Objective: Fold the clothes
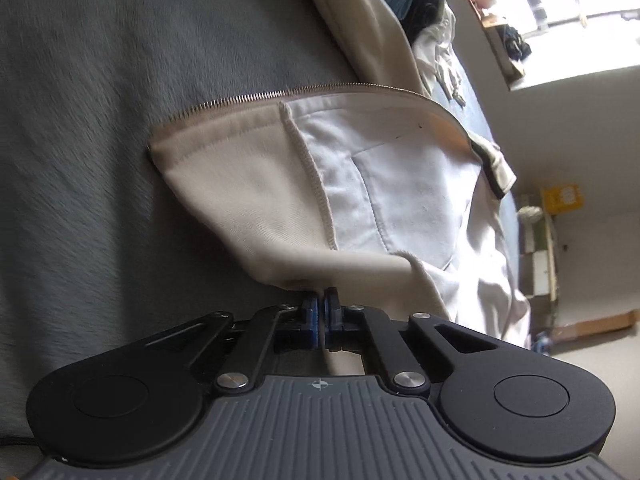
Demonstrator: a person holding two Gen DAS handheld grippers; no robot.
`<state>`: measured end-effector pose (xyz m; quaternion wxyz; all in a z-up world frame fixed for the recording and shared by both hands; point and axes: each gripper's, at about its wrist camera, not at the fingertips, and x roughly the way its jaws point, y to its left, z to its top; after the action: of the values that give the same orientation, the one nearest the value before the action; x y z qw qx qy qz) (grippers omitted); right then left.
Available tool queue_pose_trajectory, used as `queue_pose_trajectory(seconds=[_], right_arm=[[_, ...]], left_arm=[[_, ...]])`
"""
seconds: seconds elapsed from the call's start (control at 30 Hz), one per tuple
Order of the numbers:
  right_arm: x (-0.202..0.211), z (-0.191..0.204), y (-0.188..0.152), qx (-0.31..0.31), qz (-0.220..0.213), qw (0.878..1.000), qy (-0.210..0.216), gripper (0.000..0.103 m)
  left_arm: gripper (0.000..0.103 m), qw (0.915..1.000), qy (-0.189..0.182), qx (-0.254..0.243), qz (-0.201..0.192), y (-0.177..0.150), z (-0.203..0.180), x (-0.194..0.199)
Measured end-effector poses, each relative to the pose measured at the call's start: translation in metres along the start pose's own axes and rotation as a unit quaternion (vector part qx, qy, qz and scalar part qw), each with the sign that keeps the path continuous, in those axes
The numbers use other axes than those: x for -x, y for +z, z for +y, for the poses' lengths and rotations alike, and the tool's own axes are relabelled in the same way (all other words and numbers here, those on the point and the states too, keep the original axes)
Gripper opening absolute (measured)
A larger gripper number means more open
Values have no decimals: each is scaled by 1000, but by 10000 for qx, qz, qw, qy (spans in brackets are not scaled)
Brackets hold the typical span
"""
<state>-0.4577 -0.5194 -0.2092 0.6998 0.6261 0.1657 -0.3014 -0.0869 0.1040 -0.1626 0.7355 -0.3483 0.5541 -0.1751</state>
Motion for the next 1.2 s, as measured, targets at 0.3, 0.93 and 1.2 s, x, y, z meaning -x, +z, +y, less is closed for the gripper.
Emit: queue_pose_trajectory(seconds=[0.3,0.93,1.2], right_arm=[[70,21,12,1007,-328,9926,-598,1],[54,-7,29,897,26,9883,-1236,2],[77,-5,36,1172,179,9868,-1099,50]], left_arm=[[0,9944,548,-720,551,-19,-3,38],[7,9735,714,-1642,1422,-33,6,7],[37,9209,577,-2839,2608,-13,-2,34]])
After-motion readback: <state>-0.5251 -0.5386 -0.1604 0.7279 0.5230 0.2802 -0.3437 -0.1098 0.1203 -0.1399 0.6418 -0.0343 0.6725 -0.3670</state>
